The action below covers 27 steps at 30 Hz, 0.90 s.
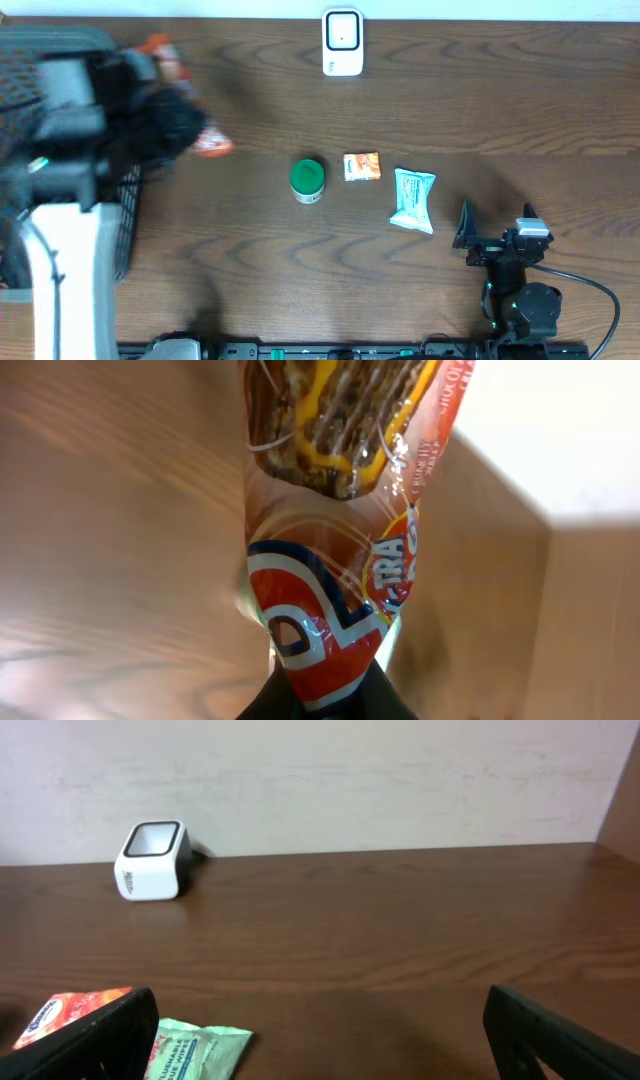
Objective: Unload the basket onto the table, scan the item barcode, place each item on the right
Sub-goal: 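Carry the TOP bar right of the wipes pack and release it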
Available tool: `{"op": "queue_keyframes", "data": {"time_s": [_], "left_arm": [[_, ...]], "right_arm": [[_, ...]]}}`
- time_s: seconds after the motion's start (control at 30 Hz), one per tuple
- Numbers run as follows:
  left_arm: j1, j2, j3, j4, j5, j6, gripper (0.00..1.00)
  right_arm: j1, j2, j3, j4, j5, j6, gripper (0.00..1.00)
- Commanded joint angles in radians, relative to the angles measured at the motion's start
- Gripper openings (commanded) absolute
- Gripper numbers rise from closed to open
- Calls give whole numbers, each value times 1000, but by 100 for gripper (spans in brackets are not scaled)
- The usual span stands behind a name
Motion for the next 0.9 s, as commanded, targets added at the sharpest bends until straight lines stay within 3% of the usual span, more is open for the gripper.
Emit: {"op": "queue_keyframes", "data": {"time_s": [0.0, 0.3, 0.6, 0.87], "left_arm": [[-146, 82, 11, 17, 23, 51, 8], [-434, 396, 11, 114, 21, 76, 8], [-619, 635, 11, 240, 24, 77, 8], [-701, 764, 11, 323, 24, 77, 8]], "right_arm": [[7, -6, -1, -4, 6, -5, 99], [7, -6, -1, -4, 6, -5, 99], [7, -6, -1, -4, 6, -5, 99], [7, -6, -1, -4, 6, -5, 99]]}}
